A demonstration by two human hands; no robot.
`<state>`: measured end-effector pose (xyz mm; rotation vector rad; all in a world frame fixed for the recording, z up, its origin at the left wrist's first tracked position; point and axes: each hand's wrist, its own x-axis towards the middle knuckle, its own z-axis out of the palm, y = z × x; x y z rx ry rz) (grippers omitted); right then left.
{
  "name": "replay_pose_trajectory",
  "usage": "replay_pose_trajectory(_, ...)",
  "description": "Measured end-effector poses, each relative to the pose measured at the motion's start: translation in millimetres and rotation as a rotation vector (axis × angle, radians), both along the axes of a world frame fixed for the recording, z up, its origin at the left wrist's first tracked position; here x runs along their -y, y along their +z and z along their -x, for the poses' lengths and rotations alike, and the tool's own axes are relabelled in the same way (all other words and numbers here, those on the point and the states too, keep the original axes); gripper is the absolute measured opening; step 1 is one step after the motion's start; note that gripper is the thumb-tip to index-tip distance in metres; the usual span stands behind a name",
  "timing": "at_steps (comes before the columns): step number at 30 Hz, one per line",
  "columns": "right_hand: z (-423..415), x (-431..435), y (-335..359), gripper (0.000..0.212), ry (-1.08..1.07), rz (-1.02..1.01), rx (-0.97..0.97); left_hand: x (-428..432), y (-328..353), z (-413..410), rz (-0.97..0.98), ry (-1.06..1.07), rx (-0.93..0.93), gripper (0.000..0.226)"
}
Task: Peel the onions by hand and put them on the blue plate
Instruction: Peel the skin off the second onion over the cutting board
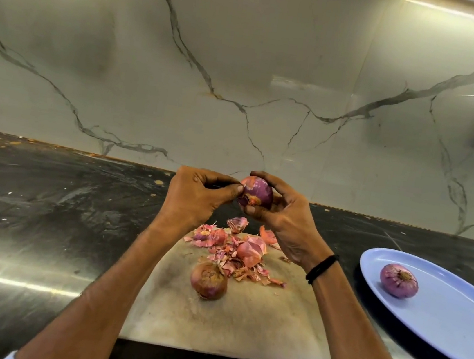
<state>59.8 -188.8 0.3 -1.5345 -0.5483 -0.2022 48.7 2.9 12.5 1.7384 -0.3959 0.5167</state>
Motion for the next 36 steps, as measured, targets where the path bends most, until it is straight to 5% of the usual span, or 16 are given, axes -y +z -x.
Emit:
replay_pose_trajectory(7,-2,-3,-5,0.064,-0.033,0.040,0.010,2,-5,-3,-0.111,0.144,0.128,0.015)
replay_pose_trajectory(21,0,0,-4,0.061,0.000,0.005,-0.019,2,-4,-3,-0.104,0.079,0.061,0.018)
replay_pose_trajectory(36,-1,-5,-8,0.063,-0.031,0.061,-0.008,10,-13,1,-0.245,0.242,0.271,0.021)
